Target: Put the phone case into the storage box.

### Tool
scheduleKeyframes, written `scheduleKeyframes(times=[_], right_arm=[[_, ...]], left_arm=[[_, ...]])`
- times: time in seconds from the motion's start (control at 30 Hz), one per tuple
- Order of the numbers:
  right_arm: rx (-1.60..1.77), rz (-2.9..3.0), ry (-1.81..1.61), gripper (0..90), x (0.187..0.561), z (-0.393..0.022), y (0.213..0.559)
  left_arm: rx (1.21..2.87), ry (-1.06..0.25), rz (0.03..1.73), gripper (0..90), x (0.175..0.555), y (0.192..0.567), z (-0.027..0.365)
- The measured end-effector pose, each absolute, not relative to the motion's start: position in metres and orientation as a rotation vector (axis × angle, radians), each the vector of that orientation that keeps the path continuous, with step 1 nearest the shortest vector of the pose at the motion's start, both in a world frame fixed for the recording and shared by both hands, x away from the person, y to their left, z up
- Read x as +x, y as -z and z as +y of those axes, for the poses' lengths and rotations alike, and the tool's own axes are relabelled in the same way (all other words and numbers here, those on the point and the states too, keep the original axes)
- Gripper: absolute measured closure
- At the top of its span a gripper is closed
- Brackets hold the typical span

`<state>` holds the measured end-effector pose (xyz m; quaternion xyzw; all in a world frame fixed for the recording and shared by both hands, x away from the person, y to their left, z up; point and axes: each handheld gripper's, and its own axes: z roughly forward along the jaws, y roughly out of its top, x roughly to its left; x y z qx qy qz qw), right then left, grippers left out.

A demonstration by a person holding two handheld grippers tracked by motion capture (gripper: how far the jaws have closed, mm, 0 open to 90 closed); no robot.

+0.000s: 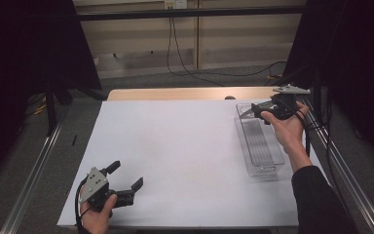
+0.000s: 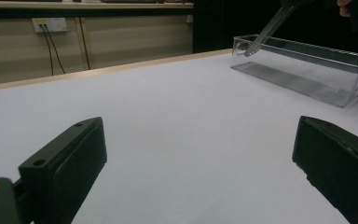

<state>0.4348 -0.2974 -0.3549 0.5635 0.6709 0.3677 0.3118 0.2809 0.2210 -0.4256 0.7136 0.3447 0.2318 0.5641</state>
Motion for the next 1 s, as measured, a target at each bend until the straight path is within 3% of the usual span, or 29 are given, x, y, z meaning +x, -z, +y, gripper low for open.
scheduleKeyframes(times=[1.0], right_arm=[[1.555,1.664,-0.912,11.9,0.443,-0.280,0.376]], left_arm=[[1.672,-0.539,0.825,3.1,0.282,0.427,0.221]])
